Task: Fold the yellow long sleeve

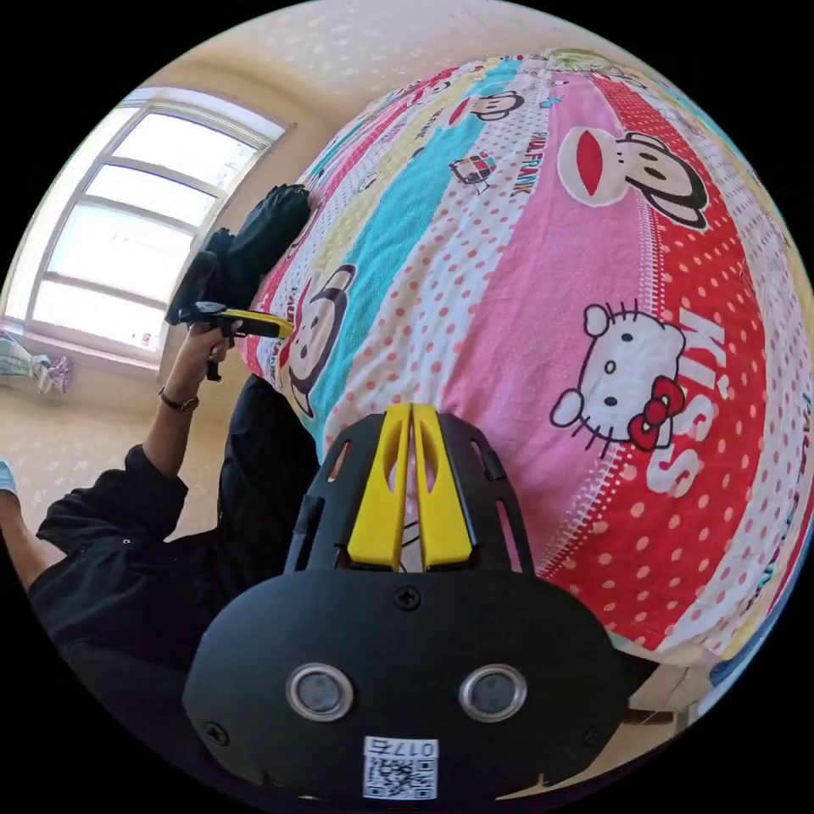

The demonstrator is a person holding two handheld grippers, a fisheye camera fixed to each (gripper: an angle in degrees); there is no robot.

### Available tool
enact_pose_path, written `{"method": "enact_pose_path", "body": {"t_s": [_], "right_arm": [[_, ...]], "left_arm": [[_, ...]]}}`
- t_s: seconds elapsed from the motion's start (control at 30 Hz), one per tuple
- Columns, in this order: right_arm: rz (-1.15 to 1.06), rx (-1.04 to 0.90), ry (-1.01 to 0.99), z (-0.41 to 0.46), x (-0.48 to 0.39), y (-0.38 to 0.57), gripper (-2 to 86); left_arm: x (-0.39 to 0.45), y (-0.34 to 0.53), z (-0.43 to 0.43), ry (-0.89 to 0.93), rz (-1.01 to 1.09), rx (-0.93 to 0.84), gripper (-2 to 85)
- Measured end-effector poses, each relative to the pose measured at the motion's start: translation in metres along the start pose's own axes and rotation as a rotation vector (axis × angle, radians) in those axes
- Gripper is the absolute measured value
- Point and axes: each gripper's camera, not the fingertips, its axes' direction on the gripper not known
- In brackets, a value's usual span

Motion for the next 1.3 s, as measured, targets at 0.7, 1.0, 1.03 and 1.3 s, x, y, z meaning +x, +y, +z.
{"method": "enact_pose_path", "body": {"t_s": [0.7, 1.0, 1.03, 1.3], "right_arm": [[0.416, 0.740, 0.760, -0.415, 0.080, 0.188, 12.2], [0.478, 0.709, 0.773, -0.416, 0.169, 0.194, 9.2], [0.475, 0.677, 0.790, -0.416, 0.166, 0.192, 7.2], [0.446, 0.664, 0.595, -0.452, 0.131, 0.179, 3.5]], "left_arm": [[0.071, -0.115, 0.083, -0.472, 0.468, -0.488, 1.4], [0.060, -0.139, 0.092, -0.415, 0.450, -0.571, 1.0], [0.057, -0.141, 0.091, -0.401, 0.430, -0.575, 1.0], [0.062, -0.140, 0.096, -0.459, 0.454, -0.592, 1.0]]}}
